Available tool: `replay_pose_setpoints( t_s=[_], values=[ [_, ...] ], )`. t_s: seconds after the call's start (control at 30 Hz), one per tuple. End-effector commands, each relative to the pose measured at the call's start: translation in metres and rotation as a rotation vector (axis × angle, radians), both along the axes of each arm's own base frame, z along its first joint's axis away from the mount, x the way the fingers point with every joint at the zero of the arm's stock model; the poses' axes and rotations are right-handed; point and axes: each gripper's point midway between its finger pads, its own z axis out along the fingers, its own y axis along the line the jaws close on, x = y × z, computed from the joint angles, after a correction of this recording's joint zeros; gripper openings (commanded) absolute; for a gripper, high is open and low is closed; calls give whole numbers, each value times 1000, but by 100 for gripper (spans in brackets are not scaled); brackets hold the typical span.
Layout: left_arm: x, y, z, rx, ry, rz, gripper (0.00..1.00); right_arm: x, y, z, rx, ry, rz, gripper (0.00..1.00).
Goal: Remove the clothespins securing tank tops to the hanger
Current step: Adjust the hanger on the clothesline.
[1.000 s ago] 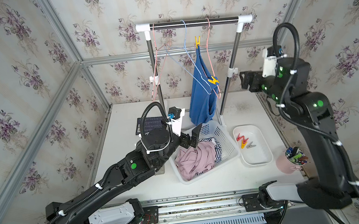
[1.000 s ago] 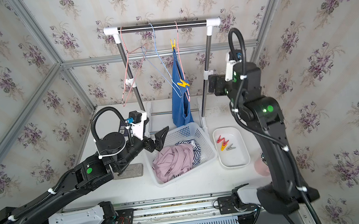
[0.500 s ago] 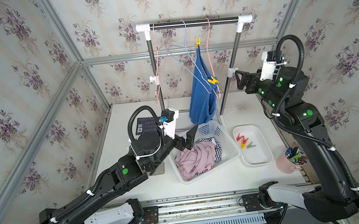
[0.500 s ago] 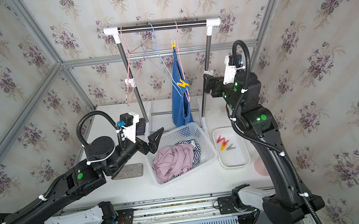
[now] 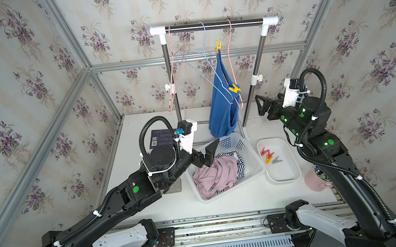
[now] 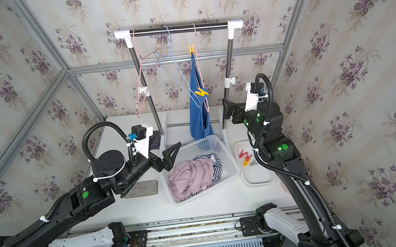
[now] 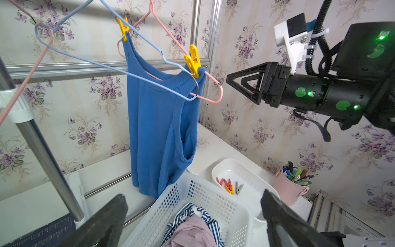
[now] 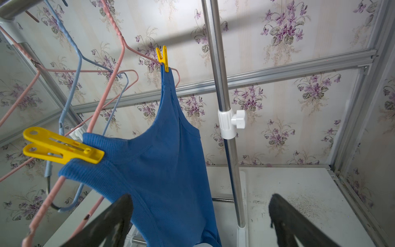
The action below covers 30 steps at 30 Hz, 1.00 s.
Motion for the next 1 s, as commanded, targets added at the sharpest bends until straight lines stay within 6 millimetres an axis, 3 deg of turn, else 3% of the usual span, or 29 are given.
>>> replay_pose_setpoints(
  t_s=[0.0, 0.13, 0.27, 0.47, 0.57, 0.7, 0.83, 0.97],
  values=[
    [-4, -2, 10, -24, 5, -26, 99, -5, 3, 18, 38, -67, 22, 99],
    [-13, -4, 20, -58, 4, -80, 99, -2, 14, 15, 61, -52, 78, 99],
    [-23, -19, 27, -63, -13, -158, 99, 5, 24, 8, 77, -34, 122, 99],
    [-26, -57, 36, -22, -39, -208, 99, -2, 27, 11, 101, -61, 150, 99],
    [-24, -82, 38, -5, -39, -236, 99, -5, 17, 7, 78, -48, 102, 100],
    [-11, -111, 37, 54, -86, -165, 99, -3, 2, -13, 39, 1, 22, 100],
    [6, -136, 30, 98, -117, -76, 92, 2, -2, -44, 55, 83, -1, 100],
    [17, -149, 32, 85, -156, -12, 88, 3, -8, -70, 96, 121, -24, 100]
  ],
)
